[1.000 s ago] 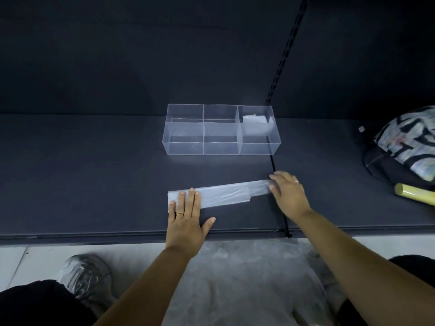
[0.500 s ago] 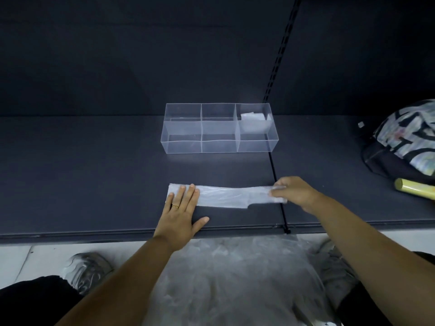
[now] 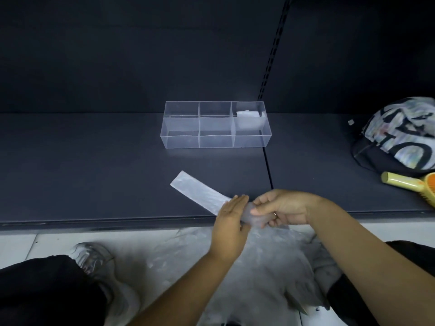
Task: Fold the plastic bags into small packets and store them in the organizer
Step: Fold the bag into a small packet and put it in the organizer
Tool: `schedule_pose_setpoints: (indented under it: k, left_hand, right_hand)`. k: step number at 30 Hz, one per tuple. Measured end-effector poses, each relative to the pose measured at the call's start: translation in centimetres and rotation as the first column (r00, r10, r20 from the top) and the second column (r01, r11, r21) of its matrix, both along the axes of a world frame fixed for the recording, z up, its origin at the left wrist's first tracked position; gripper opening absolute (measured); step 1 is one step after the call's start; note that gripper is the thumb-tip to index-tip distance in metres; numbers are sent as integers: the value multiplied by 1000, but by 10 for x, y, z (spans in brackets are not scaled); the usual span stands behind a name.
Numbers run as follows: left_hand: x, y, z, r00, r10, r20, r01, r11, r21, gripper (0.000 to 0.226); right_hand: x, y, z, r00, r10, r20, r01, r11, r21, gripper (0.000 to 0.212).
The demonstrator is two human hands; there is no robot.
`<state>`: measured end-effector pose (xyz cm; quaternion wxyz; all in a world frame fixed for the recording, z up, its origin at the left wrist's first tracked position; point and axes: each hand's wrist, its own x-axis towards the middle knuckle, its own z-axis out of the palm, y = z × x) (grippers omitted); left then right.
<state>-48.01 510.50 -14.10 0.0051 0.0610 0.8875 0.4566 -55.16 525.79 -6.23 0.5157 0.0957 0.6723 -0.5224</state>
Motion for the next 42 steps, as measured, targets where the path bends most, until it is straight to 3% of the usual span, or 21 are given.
schedule_pose_setpoints:
  k: [2,5,7,9,13,20,26,30,32,34,36,39,42]
  left_hand:
    - [-5,0,12,982,151,116,-175,954,242,37]
    - [-22,-18,30,904,173,390,-357,808,469,26]
    - [-34,-35,33,824,95,559,-441,728,526,21]
    - [-43,-50,30,757,-4,653,-486,664,568,18]
    - [-55,-69,11,686,-19,727,-609,532,588,31]
    - [-77,-85,-9,606,23,795,-715,456,531,18]
    - [-113,-103,-4,631,237,739,-709,564,424,15]
    - [-113,-110,4,708,561,429,-694,665,276,26]
    - [-91,-100,6,686,655,316,-724,657,211,23]
    - [-60,-80,2,645,621,445,-757,597,264,13]
    - [-34,-59,-2,588,441,678,-777,541,322,23]
    - [-17,-39,-4,532,228,815,-739,595,316,34]
    - [-8,-32,-4,516,160,842,-700,645,307,39]
  right_hand:
    - [-5,-4,3,986,-121,-115,124,992,22,18]
    - [-13,-10,-5,881,-278,-382,284,958,-41,22]
    - [-13,-21,-16,906,-298,-302,248,949,-192,27]
    - [-9,-35,-30,950,-223,-220,175,961,-215,30]
    - [-5,-55,-59,948,-91,-304,77,995,-57,30]
    - [-3,-66,-87,867,-135,-480,227,964,138,13]
    - [1,-67,-91,852,-176,-492,276,951,137,14]
    - [0,-67,-91,856,-196,-478,294,946,138,13]
    - [-2,-69,-90,860,-200,-469,296,945,140,13]
    - [-2,-69,-89,862,-212,-460,306,942,139,13]
    - [-2,-69,-88,863,-225,-452,313,941,129,13]
    - [-2,-67,-84,866,-225,-446,306,945,118,13]
    - [-2,-67,-81,868,-209,-451,296,946,131,12]
